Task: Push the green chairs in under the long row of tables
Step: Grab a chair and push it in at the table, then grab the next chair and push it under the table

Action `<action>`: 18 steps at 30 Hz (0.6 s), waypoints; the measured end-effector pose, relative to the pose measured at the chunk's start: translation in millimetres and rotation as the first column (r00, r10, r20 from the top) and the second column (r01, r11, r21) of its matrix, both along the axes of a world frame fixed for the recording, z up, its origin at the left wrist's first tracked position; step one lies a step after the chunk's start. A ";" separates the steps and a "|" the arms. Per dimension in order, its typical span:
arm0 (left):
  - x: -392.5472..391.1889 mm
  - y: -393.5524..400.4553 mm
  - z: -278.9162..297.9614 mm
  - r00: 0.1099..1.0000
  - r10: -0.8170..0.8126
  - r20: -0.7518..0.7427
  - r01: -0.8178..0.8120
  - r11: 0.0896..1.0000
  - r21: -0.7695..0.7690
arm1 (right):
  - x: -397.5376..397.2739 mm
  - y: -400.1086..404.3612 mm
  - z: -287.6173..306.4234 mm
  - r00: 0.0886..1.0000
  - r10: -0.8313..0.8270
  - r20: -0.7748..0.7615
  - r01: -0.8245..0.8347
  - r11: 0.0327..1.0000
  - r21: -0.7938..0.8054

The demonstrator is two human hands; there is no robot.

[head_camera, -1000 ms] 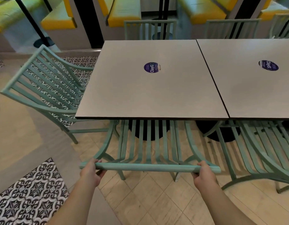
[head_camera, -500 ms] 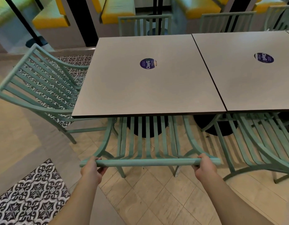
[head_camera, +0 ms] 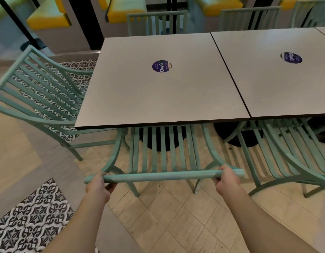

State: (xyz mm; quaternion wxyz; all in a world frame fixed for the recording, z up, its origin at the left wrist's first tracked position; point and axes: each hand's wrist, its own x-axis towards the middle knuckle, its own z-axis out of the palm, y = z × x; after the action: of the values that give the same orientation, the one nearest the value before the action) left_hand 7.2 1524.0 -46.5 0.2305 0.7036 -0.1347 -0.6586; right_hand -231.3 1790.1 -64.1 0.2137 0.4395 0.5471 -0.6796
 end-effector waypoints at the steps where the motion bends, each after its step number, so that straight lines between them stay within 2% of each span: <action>1: 0.0 -0.6 -1.1 1.000 -0.009 0.005 0.010 1.000 -0.006 | -0.6 0.1 -1.9 1.000 0.001 0.003 -0.001 1.000 0.000; 5: -2.1 0.5 3.1 0.997 -0.074 0.024 0.075 0.997 -0.023 | -3.5 -0.1 0.0 1.000 0.014 -0.028 -0.015 1.000 -0.017; 9: -0.9 21.6 15.1 0.960 -0.276 0.044 0.277 0.960 -0.026 | 0.1 9.3 -0.1 0.995 0.095 -0.034 -0.096 0.994 -0.050; 13: -4.9 60.4 22.1 0.885 -0.466 0.009 0.466 0.884 -0.041 | 4.2 24.3 4.7 0.961 0.272 -0.043 -0.275 0.949 -0.152; 18: -14.4 112.5 20.1 0.750 -0.660 -0.039 0.658 0.751 -0.048 | 15.5 80.1 27.6 0.912 0.379 -0.158 -0.408 0.884 -0.229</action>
State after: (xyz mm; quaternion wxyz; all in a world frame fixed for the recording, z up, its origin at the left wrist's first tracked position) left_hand -7.2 1636.5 -26.3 -0.0016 0.5893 -0.3780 -0.7140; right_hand -215.8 1870.2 -36.5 0.3720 0.2500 0.5431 -0.7100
